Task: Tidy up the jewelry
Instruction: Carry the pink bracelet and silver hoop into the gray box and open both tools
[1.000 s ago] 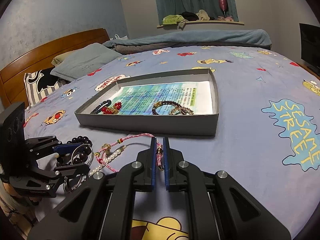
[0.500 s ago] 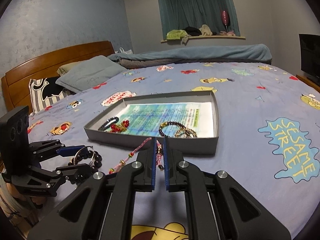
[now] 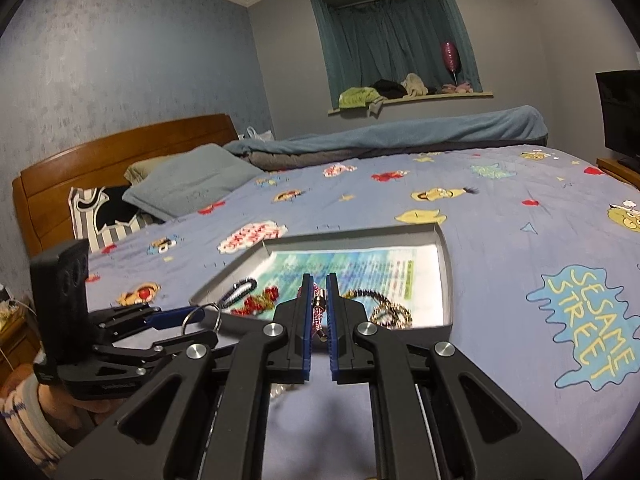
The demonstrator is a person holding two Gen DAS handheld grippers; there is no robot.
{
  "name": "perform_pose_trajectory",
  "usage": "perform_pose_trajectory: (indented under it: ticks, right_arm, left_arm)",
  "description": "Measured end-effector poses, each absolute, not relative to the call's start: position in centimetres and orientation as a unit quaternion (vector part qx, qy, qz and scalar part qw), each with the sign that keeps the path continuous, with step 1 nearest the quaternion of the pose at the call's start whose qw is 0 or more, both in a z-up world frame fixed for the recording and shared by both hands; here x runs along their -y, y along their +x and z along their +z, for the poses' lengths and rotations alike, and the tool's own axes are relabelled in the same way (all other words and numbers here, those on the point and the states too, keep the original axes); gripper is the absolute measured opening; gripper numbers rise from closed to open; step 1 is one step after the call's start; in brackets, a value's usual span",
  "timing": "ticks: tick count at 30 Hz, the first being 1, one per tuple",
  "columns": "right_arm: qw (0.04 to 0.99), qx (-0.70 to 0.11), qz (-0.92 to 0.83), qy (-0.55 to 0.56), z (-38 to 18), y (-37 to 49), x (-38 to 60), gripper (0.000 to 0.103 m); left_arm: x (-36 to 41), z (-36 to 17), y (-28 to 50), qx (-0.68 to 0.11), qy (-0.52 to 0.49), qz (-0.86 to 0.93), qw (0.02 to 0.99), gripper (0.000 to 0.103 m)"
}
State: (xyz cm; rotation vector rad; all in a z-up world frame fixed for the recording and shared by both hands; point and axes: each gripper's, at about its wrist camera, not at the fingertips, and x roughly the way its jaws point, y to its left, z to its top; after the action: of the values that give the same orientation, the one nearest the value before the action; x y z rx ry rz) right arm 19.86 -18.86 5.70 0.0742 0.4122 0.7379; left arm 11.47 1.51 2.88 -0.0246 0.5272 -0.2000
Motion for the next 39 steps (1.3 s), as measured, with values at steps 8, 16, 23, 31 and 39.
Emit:
perform_pose_trajectory:
  ticks: [8, 16, 23, 31, 39]
  right_arm:
    - [0.916, -0.175, 0.356, 0.062, 7.1, 20.5, 19.0, 0.006]
    - [0.919, -0.161, 0.350, 0.084, 8.0, 22.1, 18.7, 0.006]
    - [0.923, -0.170, 0.333, 0.091, 7.5, 24.3, 18.1, 0.006]
    - [0.925, -0.199, 0.309, 0.095, 5.6, 26.9, 17.5, 0.006]
    - [0.929, -0.247, 0.265, 0.073, 2.9, 28.8, 16.8, 0.006]
  left_arm:
    - [-1.8, 3.3, 13.2, -0.254, -0.013, -0.091, 0.963, 0.050]
    - [-1.4, 3.4, 15.1, -0.255, -0.013, -0.093, 0.962, 0.051]
    - [-1.5, 3.2, 17.3, -0.267, -0.014, -0.096, 0.959, 0.051]
    - [-1.2, 2.9, 20.5, -0.296, -0.020, -0.106, 0.949, 0.050]
    - [-0.6, 1.3, 22.8, -0.339, -0.020, -0.121, 0.933, 0.051]
